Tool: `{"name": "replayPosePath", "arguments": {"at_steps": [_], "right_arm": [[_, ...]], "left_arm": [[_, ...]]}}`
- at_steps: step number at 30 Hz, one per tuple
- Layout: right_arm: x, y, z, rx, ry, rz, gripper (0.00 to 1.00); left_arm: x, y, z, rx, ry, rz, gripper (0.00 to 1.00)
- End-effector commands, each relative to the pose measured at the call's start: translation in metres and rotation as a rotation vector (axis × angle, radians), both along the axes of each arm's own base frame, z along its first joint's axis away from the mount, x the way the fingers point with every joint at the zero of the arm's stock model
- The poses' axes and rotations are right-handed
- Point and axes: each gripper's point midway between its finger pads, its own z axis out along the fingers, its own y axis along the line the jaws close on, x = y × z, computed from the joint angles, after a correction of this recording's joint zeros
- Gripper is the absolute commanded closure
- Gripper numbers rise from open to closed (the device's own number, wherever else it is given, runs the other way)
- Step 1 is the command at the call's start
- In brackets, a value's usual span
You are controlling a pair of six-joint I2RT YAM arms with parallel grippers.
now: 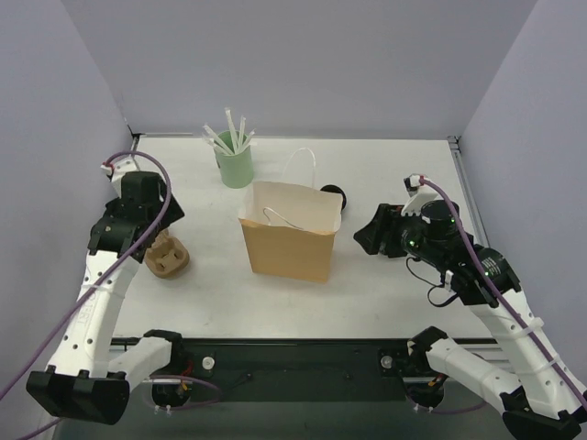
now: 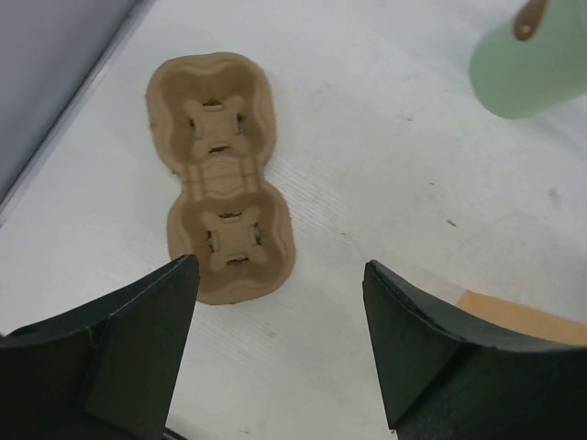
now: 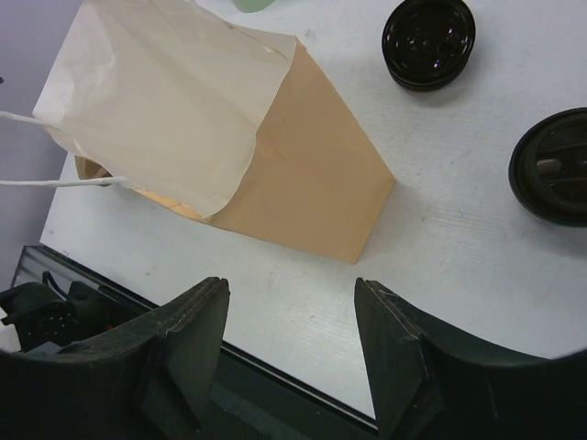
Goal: Pack the takeout coffee
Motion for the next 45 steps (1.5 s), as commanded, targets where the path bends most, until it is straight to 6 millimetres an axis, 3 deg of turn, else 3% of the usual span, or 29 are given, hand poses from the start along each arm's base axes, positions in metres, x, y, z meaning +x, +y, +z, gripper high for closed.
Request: {"name": "replayPosePath", "arguments": {"at_steps": [1, 5, 7, 8, 9, 12, 17, 25, 27, 33, 39, 45], "right_arm": [[-0.015, 0.008, -0.008, 0.087, 0.098, -0.01, 0.43], [-0.024, -0.011, -0.016, 0.066, 0.146, -0.108, 0.43], [-0.025, -0.019, -0.008, 0.039, 0.128, -0.124, 0.43], [-0.027, -0.023, -0.011, 0.009, 0.145, -0.13, 0.43], [-0.026, -0.027, -0.01, -0.012, 0.138, -0.141, 0.43], [-0.028, -0.024, 0.001, -0.003, 0.133, -0.116, 0.43], [-0.032, -0.016, 0.002, 0.026, 0.157, -0.084, 0.44], [-0.031, -0.013, -0.001, 0.004, 0.164, -0.059, 0.44], [-0.028, -0.012, 0.001, -0.011, 0.158, -0.048, 0.44], [-0.019, -0.01, 0.003, -0.033, 0.151, -0.049, 0.44], [-0.015, -0.009, -0.001, -0.052, 0.157, -0.046, 0.45], [-0.014, -0.012, -0.001, -0.055, 0.153, -0.059, 0.45]], "left_arm": [[-0.002, 0.037, -0.006, 0.091, 0.12, 0.175, 0.19], [0.001, 0.037, -0.033, -0.032, 0.143, 0.319, 0.24], [0.008, 0.037, -0.035, -0.091, 0.089, 0.35, 0.27], [0.005, 0.042, -0.052, -0.104, 0.11, 0.381, 0.3], [0.008, 0.045, -0.057, -0.119, 0.099, 0.392, 0.32], [0.008, 0.063, -0.09, -0.14, 0.164, 0.428, 0.36], [0.03, 0.069, -0.129, -0.208, 0.221, 0.389, 0.41], [0.047, 0.073, -0.15, -0.192, 0.287, 0.355, 0.42], [0.044, 0.075, -0.158, -0.177, 0.346, 0.359, 0.42], [0.034, 0.087, -0.158, -0.104, 0.391, 0.383, 0.42], [0.041, 0.093, -0.151, -0.07, 0.381, 0.364, 0.43], [0.044, 0.094, -0.158, -0.056, 0.425, 0.342, 0.43]]}}
